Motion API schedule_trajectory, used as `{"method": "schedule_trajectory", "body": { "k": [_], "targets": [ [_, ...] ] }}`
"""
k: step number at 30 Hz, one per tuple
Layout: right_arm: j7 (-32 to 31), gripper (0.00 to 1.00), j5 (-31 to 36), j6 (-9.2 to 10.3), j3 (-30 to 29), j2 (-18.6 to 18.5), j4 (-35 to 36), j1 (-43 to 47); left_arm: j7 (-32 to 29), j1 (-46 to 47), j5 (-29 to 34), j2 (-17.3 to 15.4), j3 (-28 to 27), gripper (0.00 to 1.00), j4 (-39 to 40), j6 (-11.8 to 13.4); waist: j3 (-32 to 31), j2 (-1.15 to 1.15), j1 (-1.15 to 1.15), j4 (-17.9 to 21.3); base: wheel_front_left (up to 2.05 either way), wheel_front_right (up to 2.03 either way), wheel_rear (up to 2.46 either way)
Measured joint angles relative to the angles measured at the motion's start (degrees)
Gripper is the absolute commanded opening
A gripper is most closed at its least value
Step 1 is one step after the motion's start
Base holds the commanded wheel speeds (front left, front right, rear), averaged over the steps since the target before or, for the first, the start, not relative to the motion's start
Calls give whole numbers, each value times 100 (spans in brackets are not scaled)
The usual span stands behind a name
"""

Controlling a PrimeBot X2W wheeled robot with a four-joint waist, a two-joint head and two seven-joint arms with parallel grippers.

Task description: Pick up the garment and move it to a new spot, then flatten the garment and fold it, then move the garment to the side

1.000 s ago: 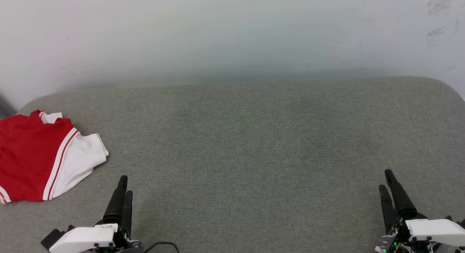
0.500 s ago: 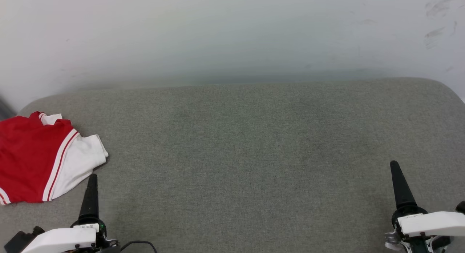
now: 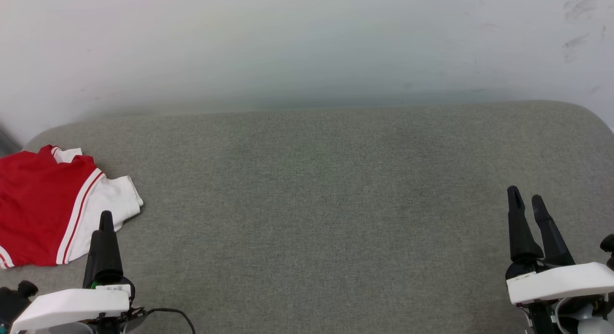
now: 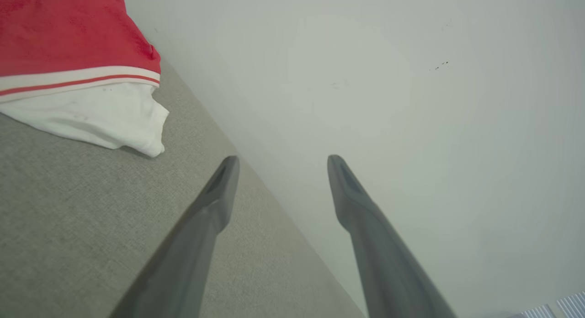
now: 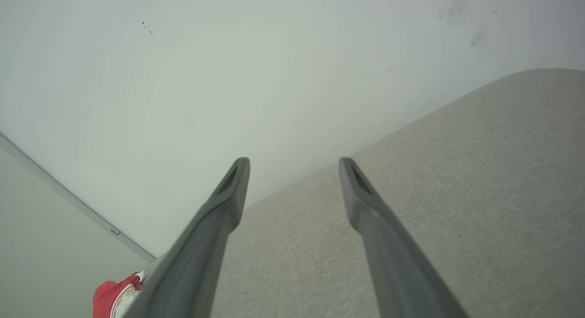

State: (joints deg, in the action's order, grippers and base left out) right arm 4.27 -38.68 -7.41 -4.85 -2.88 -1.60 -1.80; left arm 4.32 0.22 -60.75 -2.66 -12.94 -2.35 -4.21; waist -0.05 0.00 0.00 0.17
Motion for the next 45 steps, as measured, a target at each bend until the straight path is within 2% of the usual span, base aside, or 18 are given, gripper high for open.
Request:
{"method": "schedule_trajectory", "body": {
  "k": [10, 20, 24, 37, 45],
  "targets": [
    [183, 100, 1166, 0, 308, 0, 488, 1, 186, -174, 1526, -4, 483, 100, 639, 452, 19, 0, 0, 13, 0, 0, 0],
    [337, 100, 2146, 0, 374, 0, 612, 72, 344, -357, 2909, -7, 1050, 100, 808, 628, 24, 0, 0, 12, 0, 0, 0],
    [392, 100, 2484, 0, 379, -1, 602, 116, 399, -357, 3429, -51, 1294, 100, 853, 821, 25, 0, 0, 11, 0, 0, 0],
    [583, 100, 3444, 0, 269, -1, 499, 219, 582, -447, 4228, -588, 2299, 100, 649, 1541, 20, 0, 0, 39, 0, 0, 0],
    [688, 100, 3979, -8, 325, -1, 495, 246, 690, -454, 4511, -791, 2724, 100, 354, 1633, 9, 0, 0, 58, 0, 0, 0]
  ]
}}
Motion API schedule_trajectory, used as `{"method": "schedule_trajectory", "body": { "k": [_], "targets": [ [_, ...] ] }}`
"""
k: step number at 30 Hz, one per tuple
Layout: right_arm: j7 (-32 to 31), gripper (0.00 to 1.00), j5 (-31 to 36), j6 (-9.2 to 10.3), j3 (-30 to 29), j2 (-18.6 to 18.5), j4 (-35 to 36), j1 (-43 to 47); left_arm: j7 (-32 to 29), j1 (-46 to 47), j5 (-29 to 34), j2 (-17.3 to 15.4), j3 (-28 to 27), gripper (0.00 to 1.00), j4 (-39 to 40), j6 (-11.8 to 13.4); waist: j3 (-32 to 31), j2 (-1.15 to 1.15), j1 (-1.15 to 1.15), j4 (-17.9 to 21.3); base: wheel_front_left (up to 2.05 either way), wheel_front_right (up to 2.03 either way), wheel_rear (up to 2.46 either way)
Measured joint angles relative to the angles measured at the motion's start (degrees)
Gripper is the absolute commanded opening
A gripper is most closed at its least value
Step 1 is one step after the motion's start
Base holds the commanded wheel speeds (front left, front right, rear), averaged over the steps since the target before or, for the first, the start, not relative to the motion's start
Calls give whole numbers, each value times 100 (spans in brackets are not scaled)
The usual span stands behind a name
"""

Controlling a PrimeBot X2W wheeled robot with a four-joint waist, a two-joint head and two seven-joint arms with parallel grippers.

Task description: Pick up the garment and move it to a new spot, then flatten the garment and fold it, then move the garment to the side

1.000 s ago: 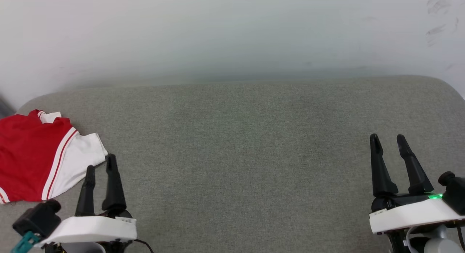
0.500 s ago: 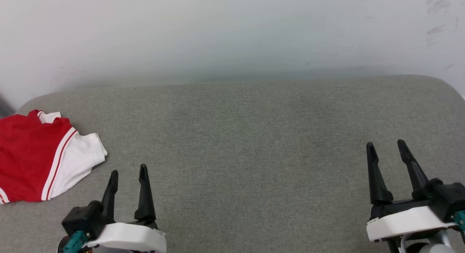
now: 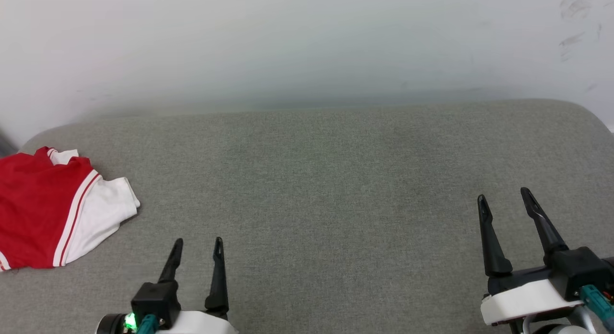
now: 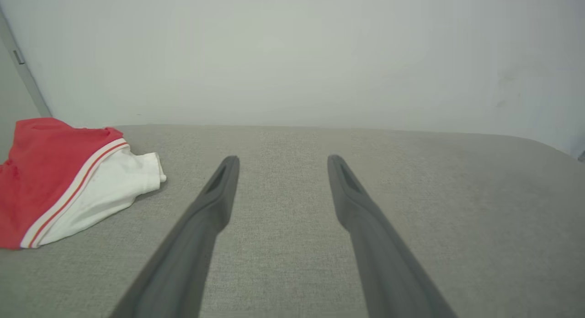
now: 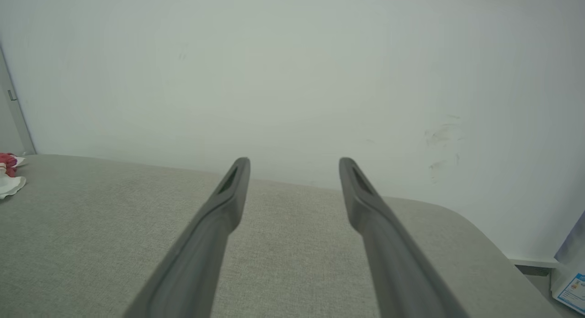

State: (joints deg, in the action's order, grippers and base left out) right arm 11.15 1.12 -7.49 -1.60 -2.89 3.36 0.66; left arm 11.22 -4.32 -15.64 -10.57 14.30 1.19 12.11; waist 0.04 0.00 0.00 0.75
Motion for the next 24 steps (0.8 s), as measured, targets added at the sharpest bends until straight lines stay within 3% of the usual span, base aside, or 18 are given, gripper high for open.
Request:
{"method": "schedule_trajectory", "body": {
  "k": [9, 12, 17, 24],
  "targets": [
    [103, 100, 190, -1, 41, 0, -108, 54, 109, 2, 153, 70, 48, 100, 49, -23, -11, 0, 0, 0, 0, 0, 0],
    [147, 100, -14, -1, -16, 0, -144, 57, 141, -26, 68, 231, -193, 100, 219, -218, -13, 0, 0, 0, 0, 0, 0],
    [198, 100, -626, -1, -115, -1, -224, 74, 198, -185, 44, 508, -687, 100, 344, -756, -27, 0, 0, 9, 0, 0, 0],
    [277, 100, -1132, -1, -8, -1, -481, 152, 267, -352, 349, 722, -1102, 100, 145, -1389, -63, 0, 0, 38, 0, 0, 0]
  ]
}}
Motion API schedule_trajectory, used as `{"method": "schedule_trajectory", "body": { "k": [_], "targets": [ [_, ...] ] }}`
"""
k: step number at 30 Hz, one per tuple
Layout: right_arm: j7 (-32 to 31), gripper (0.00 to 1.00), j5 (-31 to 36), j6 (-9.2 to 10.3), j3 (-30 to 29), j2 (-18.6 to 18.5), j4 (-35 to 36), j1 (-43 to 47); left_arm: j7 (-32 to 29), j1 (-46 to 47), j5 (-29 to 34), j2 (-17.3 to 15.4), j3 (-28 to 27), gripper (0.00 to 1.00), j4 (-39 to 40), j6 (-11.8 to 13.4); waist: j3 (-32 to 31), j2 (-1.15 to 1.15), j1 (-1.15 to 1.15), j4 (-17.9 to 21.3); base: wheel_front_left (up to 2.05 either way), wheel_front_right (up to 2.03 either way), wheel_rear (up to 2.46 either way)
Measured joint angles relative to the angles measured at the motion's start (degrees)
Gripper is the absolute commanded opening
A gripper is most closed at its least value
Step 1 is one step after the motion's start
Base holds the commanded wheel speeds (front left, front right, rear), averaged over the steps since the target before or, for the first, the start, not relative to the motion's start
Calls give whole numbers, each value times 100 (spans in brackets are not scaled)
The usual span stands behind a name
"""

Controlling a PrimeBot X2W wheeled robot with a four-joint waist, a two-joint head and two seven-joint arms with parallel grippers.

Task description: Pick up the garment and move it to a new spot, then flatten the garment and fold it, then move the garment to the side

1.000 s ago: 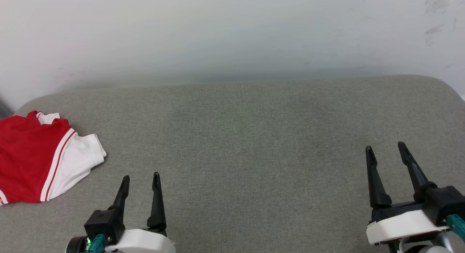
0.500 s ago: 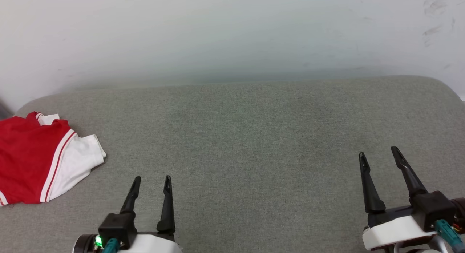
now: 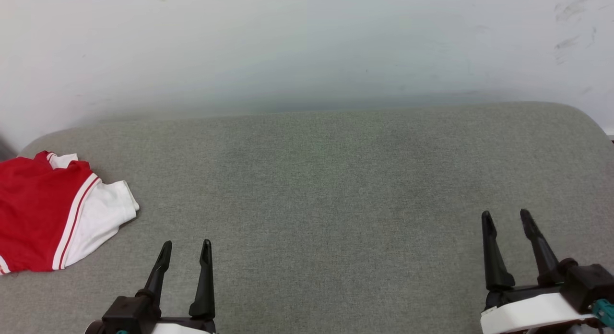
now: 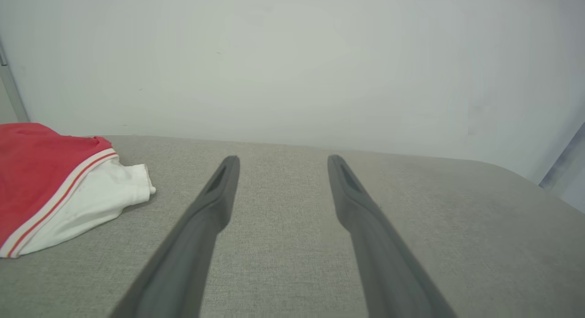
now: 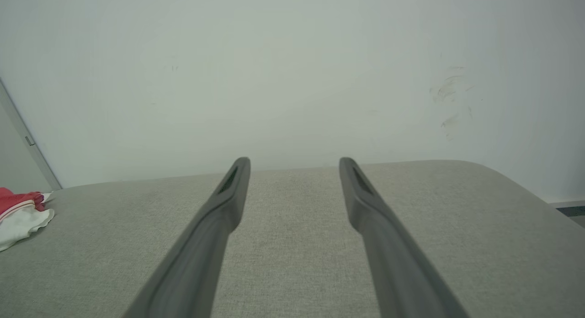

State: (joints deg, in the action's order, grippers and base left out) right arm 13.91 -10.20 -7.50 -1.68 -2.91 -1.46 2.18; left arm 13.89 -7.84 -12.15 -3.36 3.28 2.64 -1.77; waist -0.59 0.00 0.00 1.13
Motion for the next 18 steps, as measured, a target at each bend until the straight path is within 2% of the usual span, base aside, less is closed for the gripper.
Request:
{"method": "schedule_trajectory", "body": {
  "k": [8, 18],
  "targets": [
    [78, 100, 152, 0, 78, 0, -131, 20, 86, -41, 456, 37, -41, 100, -267, -225, -25, 0, 0, 23, 0, 0, 0],
    [114, 100, 207, 0, 88, 0, -226, 19, 118, -40, 510, 41, 20, 100, -304, -236, 15, 0, 0, 18, 0, 0, 0]
  ]
}}
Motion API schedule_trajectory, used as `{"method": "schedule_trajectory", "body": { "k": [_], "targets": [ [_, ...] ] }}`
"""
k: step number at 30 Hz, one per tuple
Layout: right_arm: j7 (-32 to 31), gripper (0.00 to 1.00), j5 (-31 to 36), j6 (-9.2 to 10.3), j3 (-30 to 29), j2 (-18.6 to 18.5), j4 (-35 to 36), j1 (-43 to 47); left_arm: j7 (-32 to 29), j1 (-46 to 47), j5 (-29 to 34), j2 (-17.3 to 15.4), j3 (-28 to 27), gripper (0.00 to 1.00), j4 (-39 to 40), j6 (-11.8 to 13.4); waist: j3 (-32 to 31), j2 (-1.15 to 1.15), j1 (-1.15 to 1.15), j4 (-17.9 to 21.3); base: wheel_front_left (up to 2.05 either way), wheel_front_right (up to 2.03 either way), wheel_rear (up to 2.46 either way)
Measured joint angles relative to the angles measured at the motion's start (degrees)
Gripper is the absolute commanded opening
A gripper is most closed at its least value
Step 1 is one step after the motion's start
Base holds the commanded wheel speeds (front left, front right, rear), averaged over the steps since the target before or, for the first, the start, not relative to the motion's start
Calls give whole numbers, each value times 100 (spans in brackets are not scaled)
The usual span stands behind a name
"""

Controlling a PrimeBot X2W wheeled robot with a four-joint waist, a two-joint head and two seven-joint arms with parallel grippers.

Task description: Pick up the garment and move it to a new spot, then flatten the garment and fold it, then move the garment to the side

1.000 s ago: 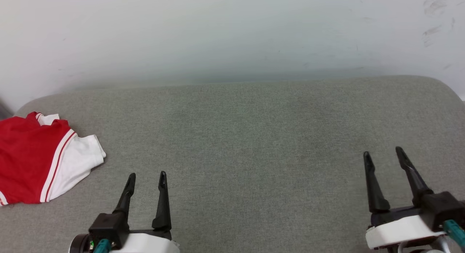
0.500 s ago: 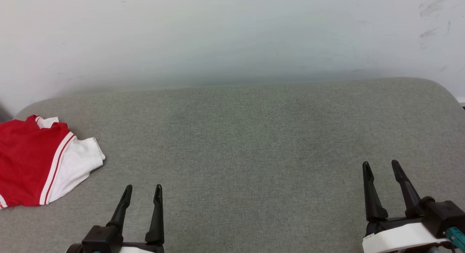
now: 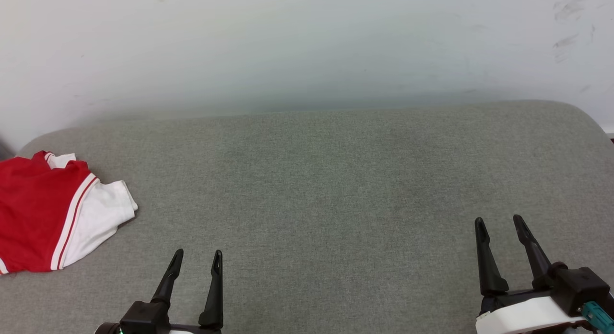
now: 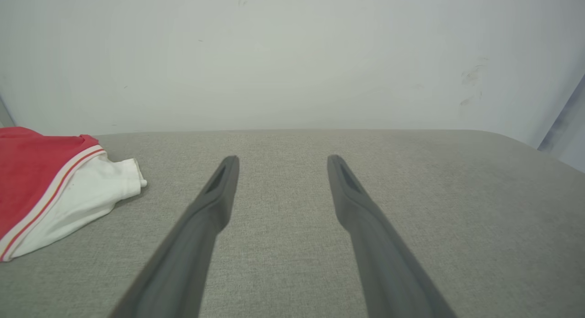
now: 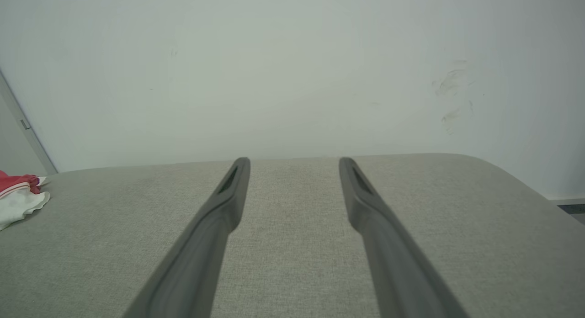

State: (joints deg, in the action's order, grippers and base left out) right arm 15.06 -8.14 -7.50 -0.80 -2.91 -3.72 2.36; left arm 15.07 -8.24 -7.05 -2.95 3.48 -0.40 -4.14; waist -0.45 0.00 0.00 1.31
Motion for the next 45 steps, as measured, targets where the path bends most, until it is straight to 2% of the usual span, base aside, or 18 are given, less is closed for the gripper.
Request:
{"method": "schedule_trajectory", "body": {
  "k": [10, 17, 45],
  "targets": [
    [0, 100, -53, 0, 59, -1, -9, -3, 0, 27, -80, 2, 13, 100, -3, 1, 69, 0, 0, -74, 0, 0, 0],
    [2, 100, -79, 0, 201, -1, 45, 41, 0, 30, -175, 2, -81, 100, -9, 65, 102, 0, 0, -427, 0, 0, 0],
    [2, 100, -305, 0, 599, -1, 24, 133, 1, -49, -76, 3, -452, 100, 88, 3, 19, 0, 0, -2545, 0, 0, 0]
  ]
}}
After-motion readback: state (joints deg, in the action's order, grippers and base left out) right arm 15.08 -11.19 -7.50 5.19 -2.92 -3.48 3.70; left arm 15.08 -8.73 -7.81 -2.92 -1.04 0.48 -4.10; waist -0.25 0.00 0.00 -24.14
